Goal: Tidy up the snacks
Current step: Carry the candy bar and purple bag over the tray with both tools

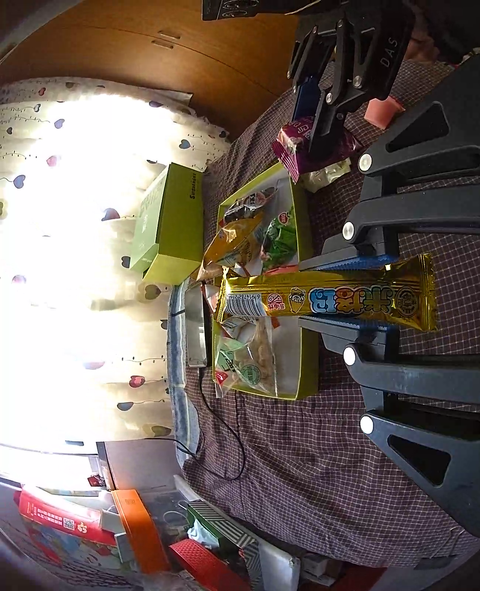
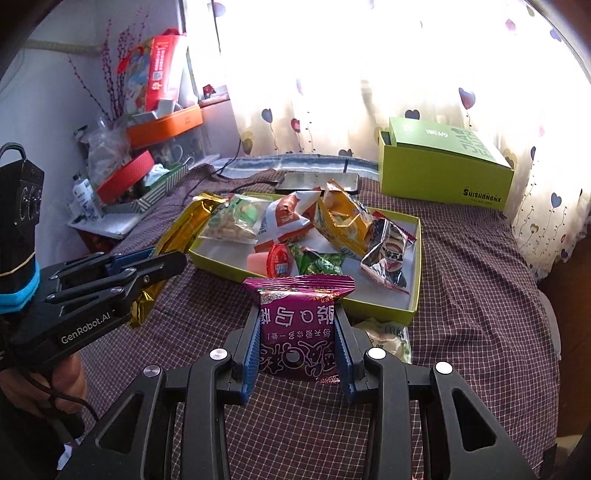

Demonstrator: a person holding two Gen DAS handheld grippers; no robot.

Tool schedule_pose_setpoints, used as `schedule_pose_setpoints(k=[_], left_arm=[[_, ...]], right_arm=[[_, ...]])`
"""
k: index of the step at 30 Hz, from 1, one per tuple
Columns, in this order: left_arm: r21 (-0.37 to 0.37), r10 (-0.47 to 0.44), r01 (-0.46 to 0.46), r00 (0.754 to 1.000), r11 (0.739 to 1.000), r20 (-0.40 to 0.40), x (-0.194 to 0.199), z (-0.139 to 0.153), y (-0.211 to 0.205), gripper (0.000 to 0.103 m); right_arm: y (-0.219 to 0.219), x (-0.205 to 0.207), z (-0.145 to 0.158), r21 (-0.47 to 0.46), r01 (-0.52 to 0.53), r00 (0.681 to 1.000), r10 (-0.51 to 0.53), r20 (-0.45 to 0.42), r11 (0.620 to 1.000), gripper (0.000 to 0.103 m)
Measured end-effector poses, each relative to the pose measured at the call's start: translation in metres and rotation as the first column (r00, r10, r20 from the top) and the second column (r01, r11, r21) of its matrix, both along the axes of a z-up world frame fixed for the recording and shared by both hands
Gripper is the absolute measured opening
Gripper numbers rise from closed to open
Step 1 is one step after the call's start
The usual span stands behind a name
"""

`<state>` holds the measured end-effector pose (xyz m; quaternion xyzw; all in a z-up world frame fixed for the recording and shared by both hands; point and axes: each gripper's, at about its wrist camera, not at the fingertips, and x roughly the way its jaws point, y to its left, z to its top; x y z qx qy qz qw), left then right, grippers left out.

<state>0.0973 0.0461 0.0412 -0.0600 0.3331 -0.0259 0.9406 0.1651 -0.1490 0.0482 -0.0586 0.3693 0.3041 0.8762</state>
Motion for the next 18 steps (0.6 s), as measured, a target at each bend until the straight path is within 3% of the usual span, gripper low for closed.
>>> schedule_pose_setpoints(k=[18], left_arm=[[0.022, -0.024, 0.024, 1.000, 0.999, -0.017, 0.023, -0.005, -0.010, 0.023]], right_arm=[[-0.003, 0.025, 0.002, -0.007, 0.011, 1.000, -0.011, 0.005, 1.000, 0.034]])
